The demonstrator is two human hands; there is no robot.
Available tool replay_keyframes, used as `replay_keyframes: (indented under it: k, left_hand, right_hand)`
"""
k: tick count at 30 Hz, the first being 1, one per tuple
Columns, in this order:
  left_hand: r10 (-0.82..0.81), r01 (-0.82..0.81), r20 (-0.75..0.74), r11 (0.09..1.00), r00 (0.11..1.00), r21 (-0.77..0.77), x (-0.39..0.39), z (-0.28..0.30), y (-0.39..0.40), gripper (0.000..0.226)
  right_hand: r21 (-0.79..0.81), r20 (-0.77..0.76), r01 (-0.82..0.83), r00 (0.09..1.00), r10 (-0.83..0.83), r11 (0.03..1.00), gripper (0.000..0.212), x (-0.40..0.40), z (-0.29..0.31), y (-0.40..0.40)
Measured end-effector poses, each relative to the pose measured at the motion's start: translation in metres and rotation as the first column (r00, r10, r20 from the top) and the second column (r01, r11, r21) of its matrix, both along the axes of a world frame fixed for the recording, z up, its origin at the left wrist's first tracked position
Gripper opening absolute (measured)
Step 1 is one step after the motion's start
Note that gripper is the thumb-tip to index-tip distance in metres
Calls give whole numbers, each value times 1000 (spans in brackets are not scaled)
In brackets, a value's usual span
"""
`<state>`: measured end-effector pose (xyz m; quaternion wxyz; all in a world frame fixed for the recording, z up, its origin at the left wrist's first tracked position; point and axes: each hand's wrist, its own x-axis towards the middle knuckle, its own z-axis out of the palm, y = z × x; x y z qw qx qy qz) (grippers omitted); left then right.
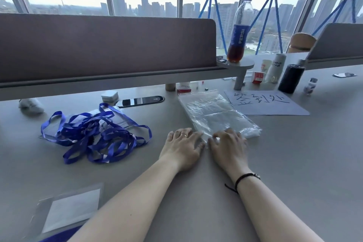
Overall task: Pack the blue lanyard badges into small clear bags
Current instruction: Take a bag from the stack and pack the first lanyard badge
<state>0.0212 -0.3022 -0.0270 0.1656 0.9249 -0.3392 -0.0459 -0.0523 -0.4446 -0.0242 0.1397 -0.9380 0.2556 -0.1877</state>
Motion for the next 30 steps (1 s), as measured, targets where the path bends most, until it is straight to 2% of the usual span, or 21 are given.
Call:
replay_keyframes:
  k: [6,9,11,14,16,19,21,25,28,30]
  left_hand:
    - [-19,19,53,1000,998,-7,3,-3,-6,53]
    - [-16,16,44,1000,999,-17,2,-2,-6,55]
    - [-16,17,14,1000,1000,-26,2,-1,-8,57]
    - [-10,3,-77,996,997,-88,3,5,-7,64]
    - [22,-52,-160,982,987,-184,3,11,-5,65]
    - [116,-295,-404,861,907,-414,7,21,-1,55]
    - [116,-412,-519,760,847,-502,12,27,4,35]
    - [78,-578,-682,604,728,-548,19,40,25,19]
    - [18,-652,-769,543,639,-529,23,38,35,23]
    - [-21,-670,-790,516,612,-533,24,35,40,32]
  right_hand:
    - [49,62,60,996,-63,997,23,5,-1,-9]
    - [117,170,45,983,-65,992,19,5,-2,-11]
    - [147,251,-9,967,-29,989,14,4,-4,-12]
    - [90,344,-129,935,91,988,3,2,-7,-5]
    - [96,370,-211,915,161,973,7,0,-7,5]
    - [96,402,-378,861,312,921,14,-3,-6,24]
    - [113,404,-466,829,387,878,15,-7,-4,38]
    - [184,380,-516,822,424,837,17,-14,-1,58]
    - [211,344,-476,854,391,854,10,-19,-1,59]
    - [211,314,-442,875,368,872,10,-26,0,56]
